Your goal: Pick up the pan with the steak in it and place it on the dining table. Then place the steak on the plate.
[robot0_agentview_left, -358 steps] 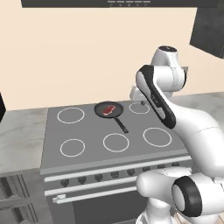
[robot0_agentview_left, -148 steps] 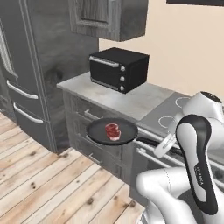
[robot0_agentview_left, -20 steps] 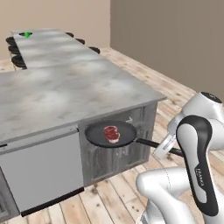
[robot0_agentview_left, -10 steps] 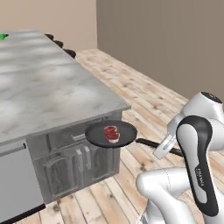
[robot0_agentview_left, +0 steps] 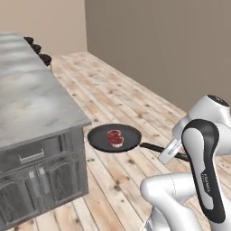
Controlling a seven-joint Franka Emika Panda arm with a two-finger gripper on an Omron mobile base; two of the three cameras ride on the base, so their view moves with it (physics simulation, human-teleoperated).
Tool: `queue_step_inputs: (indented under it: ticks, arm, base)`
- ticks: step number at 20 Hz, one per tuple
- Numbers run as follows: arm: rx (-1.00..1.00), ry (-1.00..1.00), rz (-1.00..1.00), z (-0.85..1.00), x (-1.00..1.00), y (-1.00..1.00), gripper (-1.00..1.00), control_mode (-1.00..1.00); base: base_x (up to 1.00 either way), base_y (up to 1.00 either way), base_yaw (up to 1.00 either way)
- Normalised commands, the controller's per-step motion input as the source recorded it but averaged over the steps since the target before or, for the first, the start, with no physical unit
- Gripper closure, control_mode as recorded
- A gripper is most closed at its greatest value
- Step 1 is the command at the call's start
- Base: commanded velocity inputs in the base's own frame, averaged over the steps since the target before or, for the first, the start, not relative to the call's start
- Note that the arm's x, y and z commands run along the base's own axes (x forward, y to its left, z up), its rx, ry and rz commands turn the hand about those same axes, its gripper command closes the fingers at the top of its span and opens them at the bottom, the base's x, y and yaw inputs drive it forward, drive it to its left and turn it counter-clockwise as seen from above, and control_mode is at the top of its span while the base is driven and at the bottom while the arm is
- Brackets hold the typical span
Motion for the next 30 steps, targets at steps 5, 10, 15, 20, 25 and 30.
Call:
queue_step_inputs:
  ticks: [5,10,15,20,25,30]
  arm:
    - [0.0,0.0,0.0,0.0,0.0,0.0,1.0,1.0]
    - [0.0,0.0,0.0,0.0,0.0,0.0,1.0,1.0]
    - [0.0,0.0,0.0,0.0,0.0,0.0,1.0,1.0]
    - [0.0,0.0,0.0,0.0,0.0,0.0,1.0,1.0]
    - [0.0,0.0,0.0,0.0,0.0,0.0,1.0,1.0]
    - [0.0,0.0,0.0,0.0,0.0,0.0,1.0,1.0]
  base:
    - [0.35,-1.0,-0.04]
    - [0.34,-1.0,-0.04]
    - [0.34,-1.0,-0.04]
    - [0.34,-1.0,-0.04]
    - [0.41,-1.0,-0.03]
    - [0.94,-0.54,0.02]
